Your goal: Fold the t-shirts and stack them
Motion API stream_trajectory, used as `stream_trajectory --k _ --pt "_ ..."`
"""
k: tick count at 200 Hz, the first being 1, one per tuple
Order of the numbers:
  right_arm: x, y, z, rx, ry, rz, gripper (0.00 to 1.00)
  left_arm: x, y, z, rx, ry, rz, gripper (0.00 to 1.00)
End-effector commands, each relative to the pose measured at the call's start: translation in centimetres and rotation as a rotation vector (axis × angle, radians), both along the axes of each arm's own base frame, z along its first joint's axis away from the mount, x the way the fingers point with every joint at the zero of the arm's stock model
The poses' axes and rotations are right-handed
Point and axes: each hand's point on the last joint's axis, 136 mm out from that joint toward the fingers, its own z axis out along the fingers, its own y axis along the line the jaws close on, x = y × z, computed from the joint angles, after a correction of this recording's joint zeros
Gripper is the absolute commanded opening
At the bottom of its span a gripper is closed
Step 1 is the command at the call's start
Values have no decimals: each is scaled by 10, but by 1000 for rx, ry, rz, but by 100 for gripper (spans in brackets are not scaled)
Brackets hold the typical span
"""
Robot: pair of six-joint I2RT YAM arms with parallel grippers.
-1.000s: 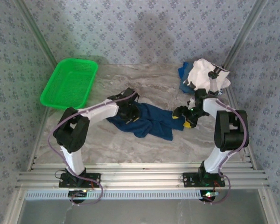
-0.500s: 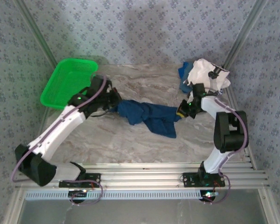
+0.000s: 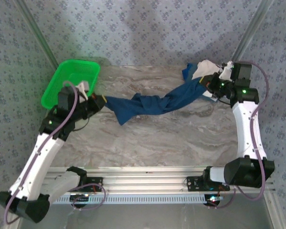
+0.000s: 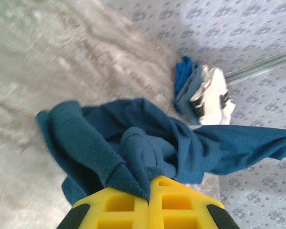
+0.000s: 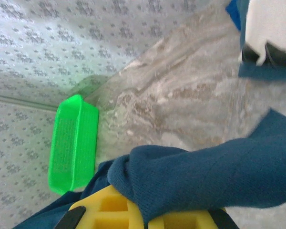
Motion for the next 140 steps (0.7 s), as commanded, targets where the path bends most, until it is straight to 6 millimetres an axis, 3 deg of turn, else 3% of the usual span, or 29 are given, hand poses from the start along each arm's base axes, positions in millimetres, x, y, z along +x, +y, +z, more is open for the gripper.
stream_trajectory --k 1,16,50,70,98,120,140 --pt "-20 4 -39 61 165 -8 0 -13 7 -53 -31 120 40 0" --pt "-19 4 -53 65 206 -11 0 -20 16 -80 -42 183 89 0" --pt "-4 1 -67 -6 273 -2 0 -23 26 -94 -13 201 125 0" --pt "13 4 -86 -45 328 22 0 -14 30 -108 14 244 136 0" --pt "35 13 -129 -71 466 94 0 7 32 -129 51 295 141 0" --pt "37 26 -111 -126 428 129 0 16 25 -98 62 216 87 0" --pt "19 32 -86 -117 386 147 0 9 29 -57 69 86 80 0"
